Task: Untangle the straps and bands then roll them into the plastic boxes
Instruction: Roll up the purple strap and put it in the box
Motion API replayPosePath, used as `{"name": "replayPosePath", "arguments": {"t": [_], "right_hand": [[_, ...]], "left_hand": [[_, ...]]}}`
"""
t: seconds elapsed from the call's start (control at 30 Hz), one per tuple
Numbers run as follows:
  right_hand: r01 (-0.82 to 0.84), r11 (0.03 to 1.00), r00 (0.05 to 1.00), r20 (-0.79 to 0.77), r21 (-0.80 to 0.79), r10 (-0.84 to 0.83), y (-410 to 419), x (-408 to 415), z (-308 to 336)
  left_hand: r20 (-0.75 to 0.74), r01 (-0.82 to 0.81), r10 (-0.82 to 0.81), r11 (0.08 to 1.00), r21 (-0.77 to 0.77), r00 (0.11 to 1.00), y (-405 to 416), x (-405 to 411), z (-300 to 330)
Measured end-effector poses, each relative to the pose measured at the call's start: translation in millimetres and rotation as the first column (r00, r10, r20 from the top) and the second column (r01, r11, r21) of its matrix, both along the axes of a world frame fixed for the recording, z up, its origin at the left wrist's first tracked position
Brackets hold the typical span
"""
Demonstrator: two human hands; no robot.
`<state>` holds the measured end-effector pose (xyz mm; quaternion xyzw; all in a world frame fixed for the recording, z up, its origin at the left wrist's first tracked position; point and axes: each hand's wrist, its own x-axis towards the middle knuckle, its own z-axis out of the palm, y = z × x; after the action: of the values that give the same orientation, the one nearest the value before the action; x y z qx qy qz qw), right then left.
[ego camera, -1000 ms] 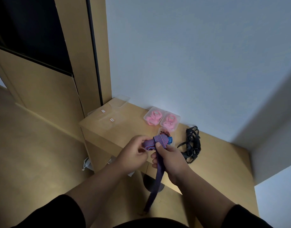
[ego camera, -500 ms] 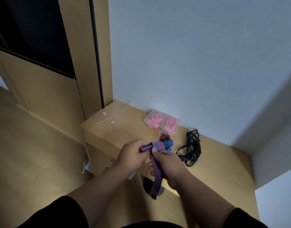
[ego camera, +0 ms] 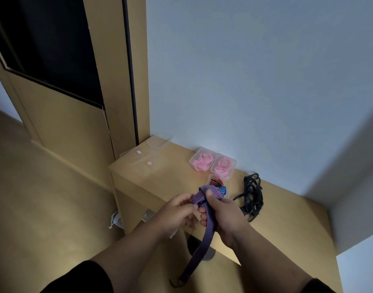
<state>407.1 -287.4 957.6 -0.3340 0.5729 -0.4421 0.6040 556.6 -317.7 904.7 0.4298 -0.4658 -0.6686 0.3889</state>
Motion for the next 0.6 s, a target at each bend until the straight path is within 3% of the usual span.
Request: {"name": "replayPosePath", "arguments": {"t": [0.03,0.2,0.3,0.37,0.47,0.5,0.6], "right_hand": [[-0.006,1.000,1.000,-0.012,-0.001,0.006,0.4,0.9,-0.4],[-0.052,0.999,0.995,-0.087,0.004,0.052,1.1,3.2,-5.0],[-0.070,0.997,0.989,-0.128,0.016,0.072,0.8,2.1,-6.0],[-0.062,0.998,0.988,-0.141,0.026,0.065,1.3,2.0,-7.8],[-0.080,0.997,0.989,-0.122,0.025,0.082,3.2,2.2,-8.1],[-0.089,0.996,0.990,-0.112,0.022,0.091,3.8,2.6,-7.9],[-0.074,0.996,0.995,-0.066,0.040,0.077,5.4,5.6,-7.4]], "left_hand": [[-0.069,0.012,-0.008,0.998,0.066,0.998,0.4,0.1,3.3],[0.009,-0.047,0.047,0.999,0.013,0.999,-3.4,0.7,6.0],[0.069,-0.117,0.123,0.989,-0.085,0.990,-6.2,1.5,11.7],[0.202,-0.120,0.170,0.963,-0.240,0.965,-9.6,3.1,11.1],[0.539,0.066,0.307,0.823,-0.565,0.784,-13.9,11.7,8.1],[0.565,0.136,0.343,0.756,-0.640,0.751,-14.7,14.9,6.3],[0.545,0.232,0.359,0.632,-0.739,0.758,-15.2,17.4,1.0]]}}
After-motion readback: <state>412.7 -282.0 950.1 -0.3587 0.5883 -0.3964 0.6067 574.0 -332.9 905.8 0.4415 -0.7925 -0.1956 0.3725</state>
